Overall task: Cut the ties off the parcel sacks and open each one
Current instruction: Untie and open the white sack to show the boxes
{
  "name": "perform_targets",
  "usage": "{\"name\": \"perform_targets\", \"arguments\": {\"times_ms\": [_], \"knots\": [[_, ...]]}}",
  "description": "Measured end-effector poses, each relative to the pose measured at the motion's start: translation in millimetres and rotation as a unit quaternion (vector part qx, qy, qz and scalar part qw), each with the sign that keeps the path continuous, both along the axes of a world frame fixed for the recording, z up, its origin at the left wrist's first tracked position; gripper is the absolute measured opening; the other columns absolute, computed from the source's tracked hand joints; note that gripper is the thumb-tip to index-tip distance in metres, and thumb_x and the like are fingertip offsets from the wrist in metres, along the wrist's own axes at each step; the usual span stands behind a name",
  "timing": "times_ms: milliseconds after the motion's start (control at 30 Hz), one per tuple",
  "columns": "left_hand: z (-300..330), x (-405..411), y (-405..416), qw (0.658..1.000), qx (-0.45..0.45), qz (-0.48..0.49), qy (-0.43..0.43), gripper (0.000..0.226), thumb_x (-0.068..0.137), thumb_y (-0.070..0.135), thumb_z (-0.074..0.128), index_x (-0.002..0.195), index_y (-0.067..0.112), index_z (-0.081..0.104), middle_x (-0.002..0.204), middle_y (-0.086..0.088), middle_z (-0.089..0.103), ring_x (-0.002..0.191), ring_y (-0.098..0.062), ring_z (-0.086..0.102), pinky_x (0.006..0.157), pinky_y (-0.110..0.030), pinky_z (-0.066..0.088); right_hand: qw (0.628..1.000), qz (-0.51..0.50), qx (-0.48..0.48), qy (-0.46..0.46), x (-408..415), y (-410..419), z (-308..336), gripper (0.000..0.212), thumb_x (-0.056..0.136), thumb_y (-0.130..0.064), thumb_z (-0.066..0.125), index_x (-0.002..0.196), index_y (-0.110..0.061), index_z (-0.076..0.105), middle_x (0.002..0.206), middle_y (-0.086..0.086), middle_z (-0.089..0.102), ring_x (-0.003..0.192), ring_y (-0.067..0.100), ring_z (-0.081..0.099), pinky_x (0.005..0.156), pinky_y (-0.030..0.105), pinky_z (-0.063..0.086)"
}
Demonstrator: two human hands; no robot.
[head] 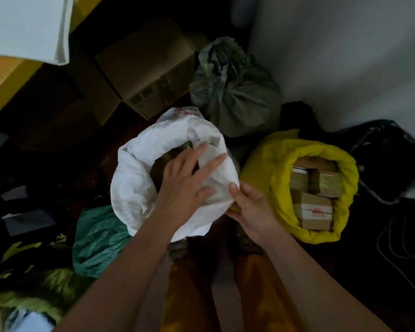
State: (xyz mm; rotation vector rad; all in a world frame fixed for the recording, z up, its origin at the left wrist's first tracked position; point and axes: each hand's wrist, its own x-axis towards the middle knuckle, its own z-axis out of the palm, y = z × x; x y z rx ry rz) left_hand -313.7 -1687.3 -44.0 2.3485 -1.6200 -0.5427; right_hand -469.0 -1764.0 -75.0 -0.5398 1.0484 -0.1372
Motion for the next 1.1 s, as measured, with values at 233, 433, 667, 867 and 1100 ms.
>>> {"name": "perform_targets", "arguments": {"times_ms": [233, 433, 667, 867, 1100], "knots": [[-20, 40, -50, 0.929, 0.038, -0.358, -0.080, 0.043, 0.084, 0.044, 0.062, 0.125, 0.033, 0.057, 0.154, 0.012, 0.031, 0.146, -0.012, -0.002, 0.114, -0.045, -0.011, 0.996, -0.028, -0.065, 0.054, 6, 4, -12, 0.027, 0.092, -0.032, 0.060, 0.102, -0.009, 0.071, 0.106, 0.014, 0.072, 0.097, 0.025, 0.068, 0.078, 0.036, 0.056], [-17, 38, -81, 0.900, 0.107, -0.413, -0.088, 0.039, 0.096, 0.045, 0.043, 0.126, 0.023, 0.057, 0.131, 0.003, 0.058, 0.128, -0.012, 0.045, 0.108, -0.026, -0.016, 0.954, -0.146, -0.181, 0.191, 35, 27, -19, 0.015, 0.094, -0.038, 0.059, 0.102, -0.025, 0.058, 0.078, -0.003, 0.064, 0.066, 0.005, 0.057, 0.056, 0.019, 0.045], [0, 50, -76, 0.951, 0.126, -0.282, 0.007, 0.032, 0.098, 0.039, 0.046, 0.118, 0.020, 0.063, 0.120, -0.006, 0.064, 0.123, -0.025, 0.043, 0.107, -0.034, 0.029, 0.961, -0.112, -0.163, 0.193, 41, 61, -5, 0.035, 0.084, -0.033, 0.074, 0.111, -0.023, 0.054, 0.100, 0.004, 0.067, 0.091, 0.021, 0.066, 0.073, 0.035, 0.057], [21, 59, -71, 0.966, 0.160, -0.188, 0.081, 0.038, 0.096, 0.038, 0.051, 0.117, 0.009, 0.062, 0.117, -0.011, 0.064, 0.103, -0.021, 0.054, 0.085, -0.031, 0.037, 0.971, -0.116, -0.125, 0.167, 29, 44, 18, 0.013, 0.093, -0.016, 0.064, 0.099, -0.006, 0.063, 0.098, 0.023, 0.070, 0.097, 0.040, 0.066, 0.089, 0.057, 0.052], [57, 92, -57, 0.951, 0.279, -0.093, 0.100, 0.033, 0.096, 0.043, 0.050, 0.098, 0.014, 0.066, 0.098, -0.007, 0.063, 0.094, -0.023, 0.058, 0.068, -0.028, 0.036, 0.978, -0.009, -0.160, 0.137, 53, 26, 41, 0.010, 0.096, -0.023, 0.060, 0.090, -0.022, 0.069, 0.091, 0.008, 0.073, 0.090, 0.024, 0.069, 0.083, 0.038, 0.056]]}}
